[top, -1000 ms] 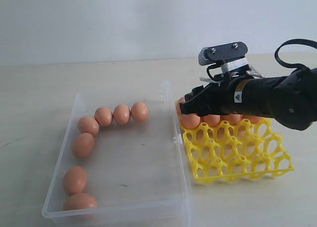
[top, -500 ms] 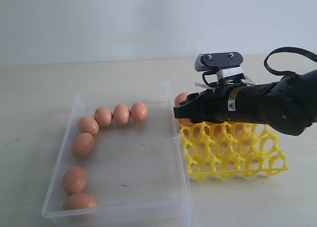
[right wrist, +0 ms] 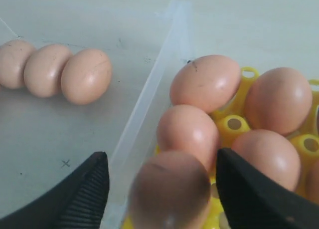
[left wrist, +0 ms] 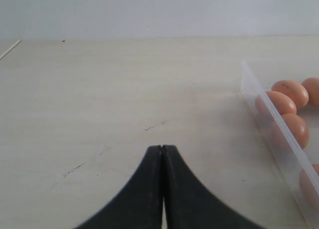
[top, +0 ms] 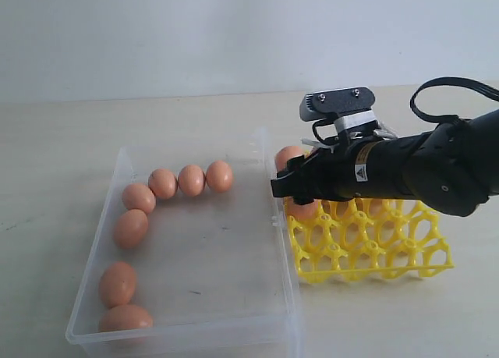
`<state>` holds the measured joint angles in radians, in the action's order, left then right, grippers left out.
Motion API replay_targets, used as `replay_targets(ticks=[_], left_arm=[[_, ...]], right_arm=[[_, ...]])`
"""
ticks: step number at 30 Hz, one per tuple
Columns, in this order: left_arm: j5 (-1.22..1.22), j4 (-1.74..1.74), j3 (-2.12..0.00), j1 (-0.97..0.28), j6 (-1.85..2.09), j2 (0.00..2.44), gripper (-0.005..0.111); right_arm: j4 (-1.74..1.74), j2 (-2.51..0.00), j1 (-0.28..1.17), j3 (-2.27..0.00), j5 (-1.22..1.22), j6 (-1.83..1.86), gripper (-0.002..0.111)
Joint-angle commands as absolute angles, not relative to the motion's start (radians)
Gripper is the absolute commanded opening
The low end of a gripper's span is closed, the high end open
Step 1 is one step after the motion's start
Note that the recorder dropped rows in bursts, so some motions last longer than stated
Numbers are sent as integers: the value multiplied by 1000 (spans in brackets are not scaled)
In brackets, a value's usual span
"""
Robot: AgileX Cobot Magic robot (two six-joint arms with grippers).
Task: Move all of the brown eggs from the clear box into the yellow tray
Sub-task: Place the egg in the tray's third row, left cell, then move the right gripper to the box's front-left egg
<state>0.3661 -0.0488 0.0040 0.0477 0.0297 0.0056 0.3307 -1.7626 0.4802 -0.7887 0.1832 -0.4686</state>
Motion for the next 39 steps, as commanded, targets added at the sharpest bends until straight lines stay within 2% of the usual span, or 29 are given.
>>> replay_targets(ticks=[1, 3, 4, 6, 8, 9, 11, 15, 18, 23, 27, 33, 35, 39], left_arm=[[354, -54, 0, 39, 30, 0, 0], [354, -54, 0, 39, 30, 0, 0], [354, -54, 0, 39, 30, 0, 0], [354, -54, 0, 39, 30, 0, 0], [354, -54, 0, 39, 30, 0, 0], [354, -54, 0, 39, 30, 0, 0], [354, -54, 0, 39, 30, 0, 0], [354, -54, 0, 39, 30, 0, 0], [354, -54, 0, 39, 30, 0, 0], [354, -54, 0, 39, 30, 0, 0], [354, -54, 0, 39, 30, 0, 0], [354, -54, 0, 39, 30, 0, 0], [354, -54, 0, 39, 30, 0, 0], [354, -54, 0, 39, 30, 0, 0]], right_arm=[[342, -1769, 482, -784, 191, -471, 66], [342, -1756, 482, -787, 183, -467, 59], [340, -1739, 482, -792, 167, -465, 51], [340, -1698, 493, -812, 116, -465, 31], [340, -1649, 517, -853, 53, -463, 5], [340, -1631, 537, -875, 26, -463, 1], [340, -1617, 590, -943, -48, -463, 0], [175, -1654, 709, -1087, -225, -370, 0], [-74, -1728, 785, -1165, -321, -190, 0], [-482, -1889, 826, -1269, -451, 95, 4], [-638, -1997, 826, -1343, -548, 140, 20], [-779, -2074, 826, -1405, -598, 184, 59], [-781, -2090, 826, -1418, -599, 184, 63], [-776, -2112, 826, -1427, -600, 184, 61]])
